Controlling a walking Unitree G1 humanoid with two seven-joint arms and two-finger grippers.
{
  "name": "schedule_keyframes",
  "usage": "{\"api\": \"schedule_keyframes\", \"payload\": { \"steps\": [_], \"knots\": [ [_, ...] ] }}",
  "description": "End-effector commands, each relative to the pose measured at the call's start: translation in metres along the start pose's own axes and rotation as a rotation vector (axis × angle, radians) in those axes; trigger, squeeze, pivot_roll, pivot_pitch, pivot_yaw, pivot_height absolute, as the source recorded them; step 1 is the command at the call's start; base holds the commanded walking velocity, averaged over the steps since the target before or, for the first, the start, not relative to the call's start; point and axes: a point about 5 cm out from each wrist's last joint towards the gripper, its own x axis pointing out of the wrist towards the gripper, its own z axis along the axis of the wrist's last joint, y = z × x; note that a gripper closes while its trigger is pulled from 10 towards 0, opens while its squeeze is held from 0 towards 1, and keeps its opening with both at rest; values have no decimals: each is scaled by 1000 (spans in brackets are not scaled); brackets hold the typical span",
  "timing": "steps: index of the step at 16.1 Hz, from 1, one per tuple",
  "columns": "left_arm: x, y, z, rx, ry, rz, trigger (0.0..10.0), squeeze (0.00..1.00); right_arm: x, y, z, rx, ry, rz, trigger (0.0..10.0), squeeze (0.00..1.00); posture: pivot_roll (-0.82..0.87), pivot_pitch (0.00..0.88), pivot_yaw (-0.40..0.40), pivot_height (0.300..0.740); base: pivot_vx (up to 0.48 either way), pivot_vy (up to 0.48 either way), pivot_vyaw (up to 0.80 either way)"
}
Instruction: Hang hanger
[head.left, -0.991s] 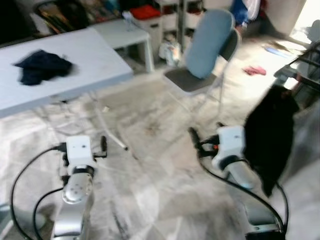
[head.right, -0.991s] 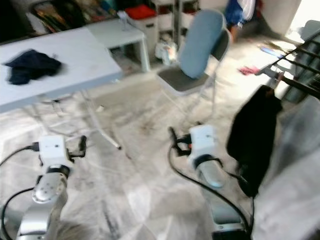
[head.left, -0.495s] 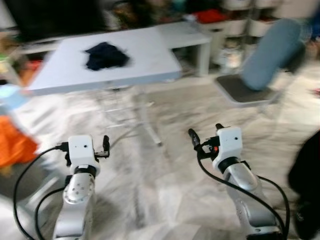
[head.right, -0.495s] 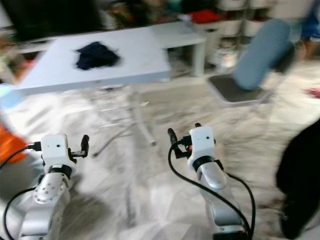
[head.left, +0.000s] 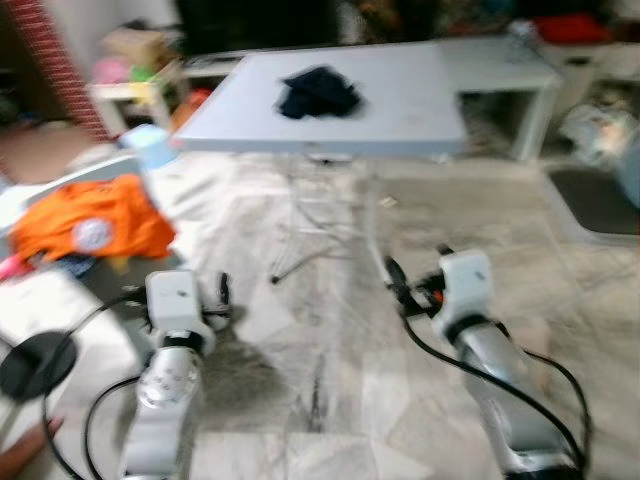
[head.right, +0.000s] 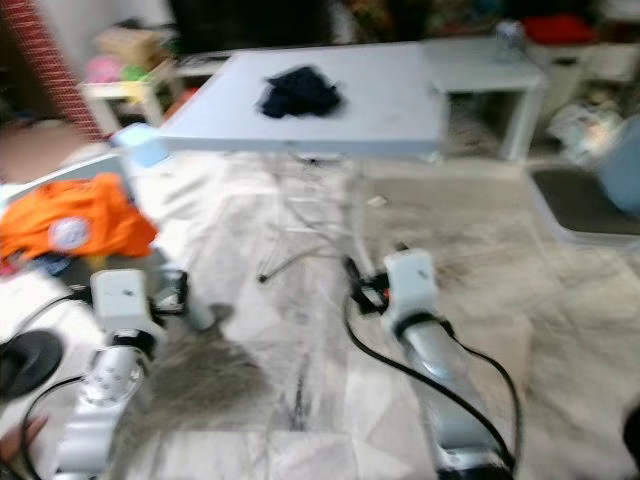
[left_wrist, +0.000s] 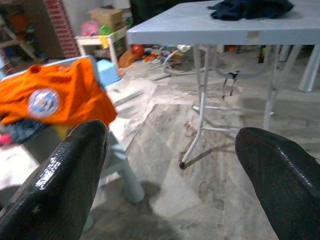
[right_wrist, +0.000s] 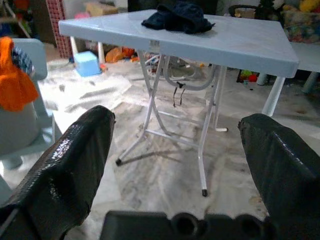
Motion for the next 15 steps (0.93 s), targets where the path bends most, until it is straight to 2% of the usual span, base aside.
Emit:
{"api": "schedule_keyframes", "payload": {
  "steps": [1,3,5,8,11,15],
  "knots": [
    [1,9,3,8,-9,20,10000,0,5,8,8,12,-29,32,10000,0,-118,0,42,740,0,0,800],
    [0,7,3,6,-16,-1,10000,0,5,8,8,11,-27,34,10000,0,-116,0,40,740,0,0,800],
    [-2,0,10,39,-68,-60,10000,0,5,7,3,16,1,33,10000,0,-117,0,40,740,0,0,800],
    [-3,-2,10,3,-67,-87,10000,0,6,9,2,29,4,39,10000,0,-117,0,42,740,0,0,671],
    [-3,-1,11,-28,-68,-109,10000,0,6,10,2,41,1,41,10000,0,-116,0,42,740,0,0,0],
    [-4,-5,11,-41,-76,-134,10000,0,6,9,2,39,2,42,10000,0,-119,0,44,740,325,0,0]
  ]
}}
